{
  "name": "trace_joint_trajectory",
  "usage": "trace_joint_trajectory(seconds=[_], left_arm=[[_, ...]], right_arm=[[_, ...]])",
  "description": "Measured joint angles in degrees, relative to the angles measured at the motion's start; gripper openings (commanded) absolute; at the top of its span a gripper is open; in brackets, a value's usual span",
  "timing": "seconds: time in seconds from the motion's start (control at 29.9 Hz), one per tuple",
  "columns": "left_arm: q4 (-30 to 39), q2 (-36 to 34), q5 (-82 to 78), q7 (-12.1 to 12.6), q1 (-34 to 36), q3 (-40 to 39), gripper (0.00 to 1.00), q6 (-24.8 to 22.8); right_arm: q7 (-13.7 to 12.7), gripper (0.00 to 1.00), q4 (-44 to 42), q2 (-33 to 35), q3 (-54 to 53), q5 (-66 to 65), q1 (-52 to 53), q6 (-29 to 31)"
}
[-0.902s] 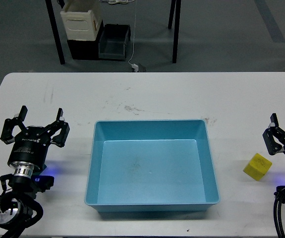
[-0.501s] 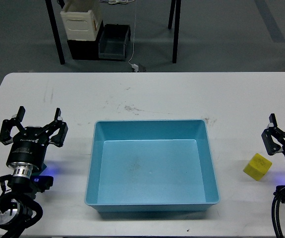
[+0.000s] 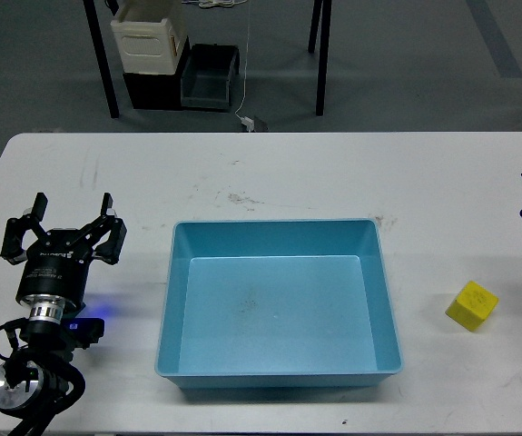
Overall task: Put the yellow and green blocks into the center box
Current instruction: 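Open the right gripper and move it toward the yellow cube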
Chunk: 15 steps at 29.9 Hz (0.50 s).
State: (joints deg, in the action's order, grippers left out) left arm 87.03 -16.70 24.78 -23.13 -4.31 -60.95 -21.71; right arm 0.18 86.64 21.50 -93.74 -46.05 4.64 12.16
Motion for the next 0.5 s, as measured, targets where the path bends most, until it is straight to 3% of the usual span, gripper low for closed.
trace_joint_trajectory(seconds=[0.1, 0.23, 0.33, 0.4, 0.5], left_arm=[[0.0, 0.6, 0.0, 0.0, 0.2, -0.6, 1.00, 0.2], [0.0, 0.8, 0.0, 0.0, 0.4, -1.2, 1.00, 0.5], [-0.1, 0.8, 0.0, 0.0, 0.4, -1.3, 1.00, 0.6], [-0.2, 0.8, 0.0, 0.0, 0.4, -1.5, 1.00, 0.6], [-0.2, 0.8, 0.0, 0.0, 0.2, -2.2, 1.00, 0.6]], right_arm=[[0.0, 1.00, -0.5, 2.1, 1.1, -14.7, 4.6, -3.4], [1.5, 1.00, -0.9, 5.9, 4.4, -30.0, 7.8, -3.2], [9.1, 1.00, -0.7, 12.8, 12.5, -36.3, 9.6, 0.3], [16.9, 1.00, -0.6, 18.6, 19.3, -38.1, 12.5, 1.5], [25.2, 1.00, -0.9, 26.5, 30.3, -40.6, 17.0, 1.9]])
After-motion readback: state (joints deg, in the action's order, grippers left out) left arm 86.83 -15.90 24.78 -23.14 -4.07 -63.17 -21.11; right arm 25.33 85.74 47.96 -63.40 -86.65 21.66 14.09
